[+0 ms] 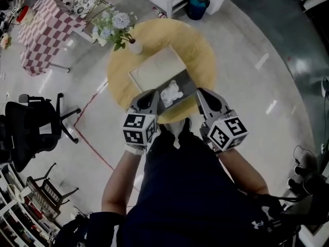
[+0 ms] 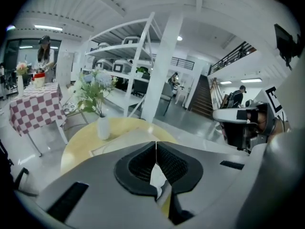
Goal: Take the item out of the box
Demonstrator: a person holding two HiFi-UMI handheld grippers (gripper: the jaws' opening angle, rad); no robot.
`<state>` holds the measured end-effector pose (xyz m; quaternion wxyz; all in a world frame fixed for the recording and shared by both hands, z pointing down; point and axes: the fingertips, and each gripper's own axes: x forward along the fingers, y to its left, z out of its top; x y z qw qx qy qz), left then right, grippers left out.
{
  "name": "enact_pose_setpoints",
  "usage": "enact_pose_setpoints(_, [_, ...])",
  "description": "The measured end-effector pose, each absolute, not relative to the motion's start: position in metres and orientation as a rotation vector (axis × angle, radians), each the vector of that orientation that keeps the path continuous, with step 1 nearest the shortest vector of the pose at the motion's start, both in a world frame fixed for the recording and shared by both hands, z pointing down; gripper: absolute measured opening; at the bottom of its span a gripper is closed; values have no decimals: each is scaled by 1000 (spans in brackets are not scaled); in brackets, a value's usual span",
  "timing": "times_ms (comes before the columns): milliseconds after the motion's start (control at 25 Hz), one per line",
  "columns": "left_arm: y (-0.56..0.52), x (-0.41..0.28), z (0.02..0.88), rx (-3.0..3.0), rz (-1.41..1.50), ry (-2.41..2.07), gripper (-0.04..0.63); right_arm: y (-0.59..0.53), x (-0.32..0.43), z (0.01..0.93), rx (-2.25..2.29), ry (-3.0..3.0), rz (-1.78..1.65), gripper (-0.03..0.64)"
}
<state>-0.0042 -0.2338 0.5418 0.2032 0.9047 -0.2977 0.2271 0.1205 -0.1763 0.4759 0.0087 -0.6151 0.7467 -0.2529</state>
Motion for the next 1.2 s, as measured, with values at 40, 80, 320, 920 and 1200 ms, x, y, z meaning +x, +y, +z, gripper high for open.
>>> enact_pose_setpoints(40, [-235, 0, 548, 2529, 652, -814, 18, -176, 122, 479, -1932, 2319, -803, 12])
enact_pose_setpoints(80, [-236, 4, 555, 2534, 669, -799, 18, -175, 124, 482, -1941, 2307, -815, 12])
enact_pose_setpoints(320, [-238, 27, 591, 2507, 793, -720, 20, -177, 134, 497, -1968, 2265, -860, 12])
enact_pose_setpoints(920, [-221, 47, 670, 2293, 994, -573, 94, -185, 156, 520, -2006, 2187, -973, 12])
enact_pose_setpoints(1200, [-214, 53, 697, 2245, 1105, -508, 94, -189, 162, 526, -2011, 2178, -1005, 12])
